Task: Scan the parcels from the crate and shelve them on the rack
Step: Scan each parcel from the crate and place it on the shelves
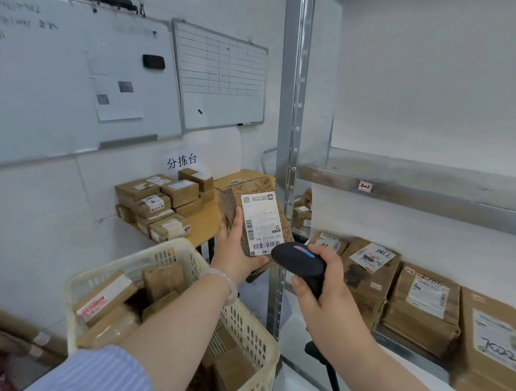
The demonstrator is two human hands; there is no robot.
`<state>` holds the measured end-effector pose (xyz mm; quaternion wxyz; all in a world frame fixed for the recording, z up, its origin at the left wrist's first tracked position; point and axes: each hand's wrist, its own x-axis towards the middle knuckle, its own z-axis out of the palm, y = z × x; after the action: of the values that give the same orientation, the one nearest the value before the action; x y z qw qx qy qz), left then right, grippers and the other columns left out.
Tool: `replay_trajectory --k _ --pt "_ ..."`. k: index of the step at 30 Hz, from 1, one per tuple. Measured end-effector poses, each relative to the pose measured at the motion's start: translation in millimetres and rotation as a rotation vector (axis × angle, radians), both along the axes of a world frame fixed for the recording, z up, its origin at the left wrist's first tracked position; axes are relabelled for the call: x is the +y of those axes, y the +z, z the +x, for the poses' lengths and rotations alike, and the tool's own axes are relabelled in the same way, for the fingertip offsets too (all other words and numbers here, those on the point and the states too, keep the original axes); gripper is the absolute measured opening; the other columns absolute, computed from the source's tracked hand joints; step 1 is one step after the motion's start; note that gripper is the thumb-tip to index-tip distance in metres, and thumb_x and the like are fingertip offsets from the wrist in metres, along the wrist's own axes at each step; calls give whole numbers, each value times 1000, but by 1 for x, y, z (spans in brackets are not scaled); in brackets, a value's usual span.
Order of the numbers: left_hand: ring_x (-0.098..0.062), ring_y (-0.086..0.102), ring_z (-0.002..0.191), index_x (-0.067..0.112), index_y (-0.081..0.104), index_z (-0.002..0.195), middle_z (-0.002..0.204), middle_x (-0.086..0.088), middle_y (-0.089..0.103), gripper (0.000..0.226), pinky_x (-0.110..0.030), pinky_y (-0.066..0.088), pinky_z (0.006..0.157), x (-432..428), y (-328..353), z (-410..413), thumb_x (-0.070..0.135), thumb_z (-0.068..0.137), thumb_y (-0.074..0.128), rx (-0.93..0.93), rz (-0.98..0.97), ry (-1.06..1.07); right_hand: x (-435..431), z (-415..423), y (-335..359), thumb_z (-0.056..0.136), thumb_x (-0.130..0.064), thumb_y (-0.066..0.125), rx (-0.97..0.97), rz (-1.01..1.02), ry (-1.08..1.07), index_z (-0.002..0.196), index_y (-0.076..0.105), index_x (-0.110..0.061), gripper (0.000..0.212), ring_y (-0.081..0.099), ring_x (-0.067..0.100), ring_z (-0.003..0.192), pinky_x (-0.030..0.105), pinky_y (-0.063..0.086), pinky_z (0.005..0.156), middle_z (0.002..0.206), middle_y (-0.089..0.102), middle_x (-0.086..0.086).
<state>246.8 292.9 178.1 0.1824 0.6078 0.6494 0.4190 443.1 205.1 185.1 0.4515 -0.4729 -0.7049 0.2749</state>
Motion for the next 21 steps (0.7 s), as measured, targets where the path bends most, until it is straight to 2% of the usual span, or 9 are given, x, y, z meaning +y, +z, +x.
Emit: replay_trajectory --k 4,7,16,21 --pt "-21 9 153 32 -6 158 165 0 -11 125 -42 18 124 2 -1 9 32 74 87 8 1 13 -7 1 3 97 -33 56 -13 3 -6 110 16 -74 59 54 -12 95 5 45 67 109 50 -34" --pt "-22 6 154 34 -10 157 165 1 -11 124 -42 18 124 4 -1 13 37 77 84 20 -23 16 -9 4 4 97 -33 55 -27 -3 -21 108 12 -76 62 56 -8 95 7 44 70 109 49 -34" --pt "-23 14 152 37 -12 156 165 5 -12 122 -47 26 122 7 0 23 33 79 83 32 -22 -9 -13 12 4 96 -33 58 -41 12 -42 107 9 -80 68 54 -10 98 7 42 72 105 45 -38" --pt "-19 15 151 36 -9 157 165 4 -10 128 -40 20 124 3 1 24 27 74 87 7 -27 -36 -11 20 5 96 -34 57 -9 9 -60 110 13 -77 63 56 -8 100 7 43 73 115 50 -29"
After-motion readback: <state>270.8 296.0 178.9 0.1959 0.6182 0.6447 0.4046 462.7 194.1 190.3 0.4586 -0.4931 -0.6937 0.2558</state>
